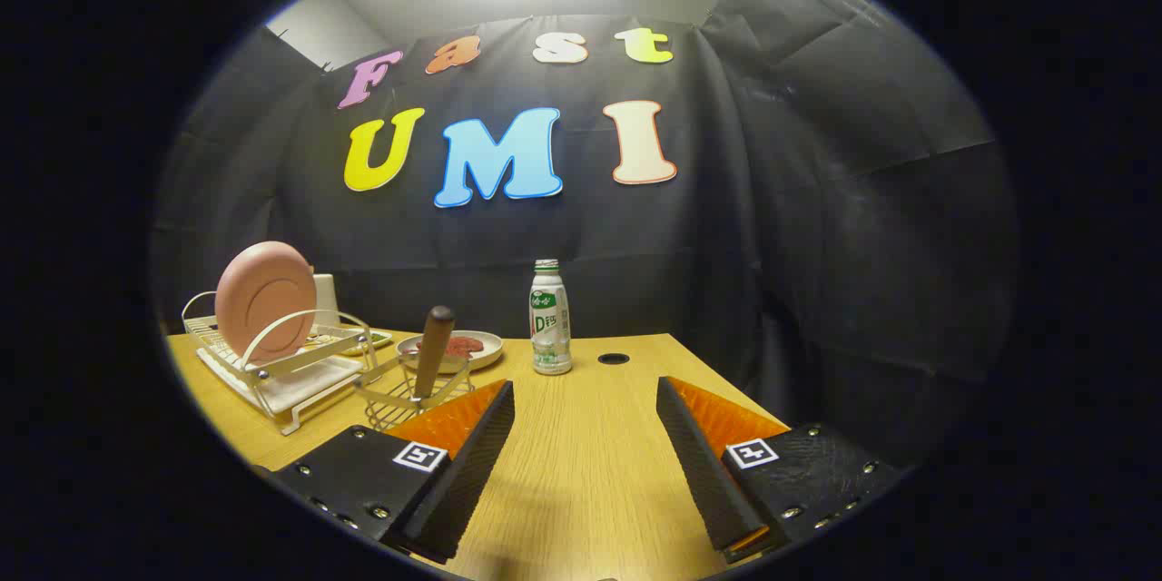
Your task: Take the plate from the dish rack, then take the spoon from the basket and place it into the plate.
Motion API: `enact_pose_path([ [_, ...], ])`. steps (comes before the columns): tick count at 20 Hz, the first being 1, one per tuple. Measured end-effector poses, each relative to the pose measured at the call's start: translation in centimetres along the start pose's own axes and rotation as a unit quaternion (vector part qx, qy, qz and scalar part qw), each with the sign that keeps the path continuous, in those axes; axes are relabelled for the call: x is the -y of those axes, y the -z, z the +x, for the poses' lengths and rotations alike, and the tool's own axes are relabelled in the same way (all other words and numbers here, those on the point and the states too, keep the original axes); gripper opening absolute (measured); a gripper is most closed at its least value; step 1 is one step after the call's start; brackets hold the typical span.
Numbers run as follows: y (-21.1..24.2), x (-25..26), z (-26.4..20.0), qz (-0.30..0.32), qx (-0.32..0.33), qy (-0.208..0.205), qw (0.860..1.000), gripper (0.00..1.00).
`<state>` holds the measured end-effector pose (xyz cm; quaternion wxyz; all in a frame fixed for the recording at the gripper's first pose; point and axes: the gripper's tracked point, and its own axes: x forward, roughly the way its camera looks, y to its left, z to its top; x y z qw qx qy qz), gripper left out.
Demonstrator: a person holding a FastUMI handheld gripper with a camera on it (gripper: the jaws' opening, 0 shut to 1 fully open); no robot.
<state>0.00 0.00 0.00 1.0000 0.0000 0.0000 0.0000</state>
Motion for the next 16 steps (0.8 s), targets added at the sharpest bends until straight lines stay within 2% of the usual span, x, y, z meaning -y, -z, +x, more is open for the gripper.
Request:
enact_pose_path([
  [3,-2.6,1.3,1.9,0.006,0.015,0.023,1.000,0.96],
  [5,-5.0,1.9,1.5,0.005,0.024,0.031,0.999,0.96],
  [11,-12.8,2.0,-4.9,-0.035,0.048,0.052,0.997,0.96],
  [16,-15.8,-2.3,-10.5,-0.032,0.030,0.035,0.998,0.96],
])
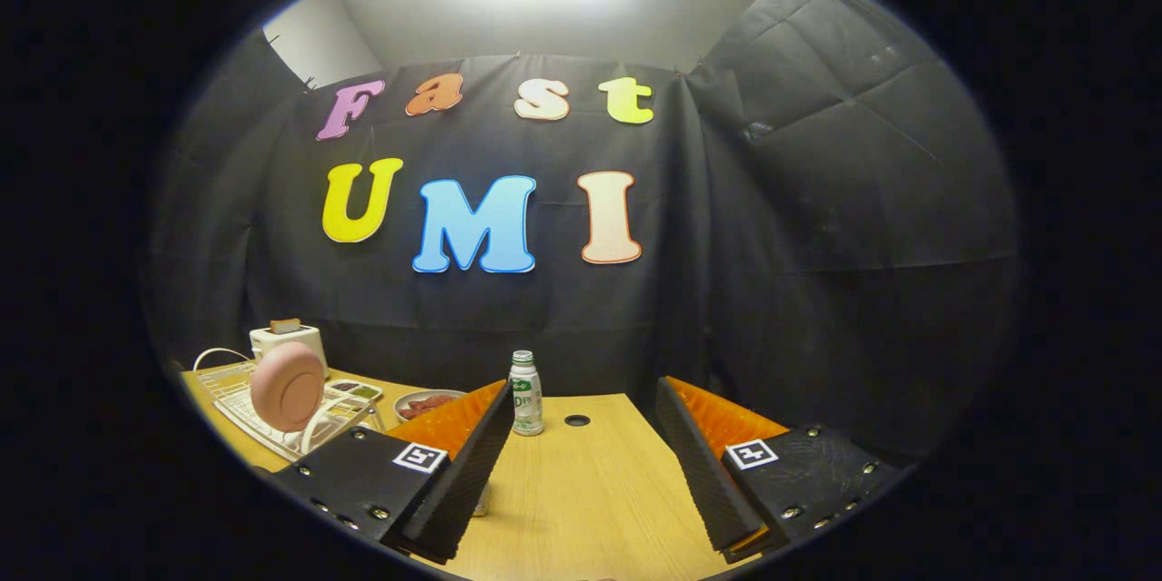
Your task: Take the plate from the dish rack, then take the spoon from the basket and place it into the plate.
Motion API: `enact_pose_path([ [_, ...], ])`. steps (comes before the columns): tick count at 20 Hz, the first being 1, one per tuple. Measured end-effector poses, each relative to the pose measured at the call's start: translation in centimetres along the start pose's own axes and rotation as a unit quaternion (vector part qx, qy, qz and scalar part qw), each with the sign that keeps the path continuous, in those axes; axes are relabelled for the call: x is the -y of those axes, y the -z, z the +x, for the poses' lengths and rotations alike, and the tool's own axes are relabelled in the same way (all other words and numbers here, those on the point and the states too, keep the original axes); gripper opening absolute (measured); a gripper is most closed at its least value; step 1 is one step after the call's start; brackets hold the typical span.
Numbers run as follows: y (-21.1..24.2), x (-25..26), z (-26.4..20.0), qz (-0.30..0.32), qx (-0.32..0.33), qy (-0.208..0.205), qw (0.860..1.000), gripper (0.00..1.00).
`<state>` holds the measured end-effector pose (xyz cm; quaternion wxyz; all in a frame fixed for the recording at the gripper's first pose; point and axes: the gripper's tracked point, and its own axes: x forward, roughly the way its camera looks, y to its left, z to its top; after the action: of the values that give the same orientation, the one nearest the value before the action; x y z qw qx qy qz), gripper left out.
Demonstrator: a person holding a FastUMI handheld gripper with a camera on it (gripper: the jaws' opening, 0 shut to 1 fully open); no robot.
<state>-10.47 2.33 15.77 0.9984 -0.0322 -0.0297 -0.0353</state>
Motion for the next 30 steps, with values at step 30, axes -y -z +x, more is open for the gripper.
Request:
enact_pose_path([
  [30,8.8,-40.1,12.3,0.018,-0.330,-0.273,0.903,0.97],
])
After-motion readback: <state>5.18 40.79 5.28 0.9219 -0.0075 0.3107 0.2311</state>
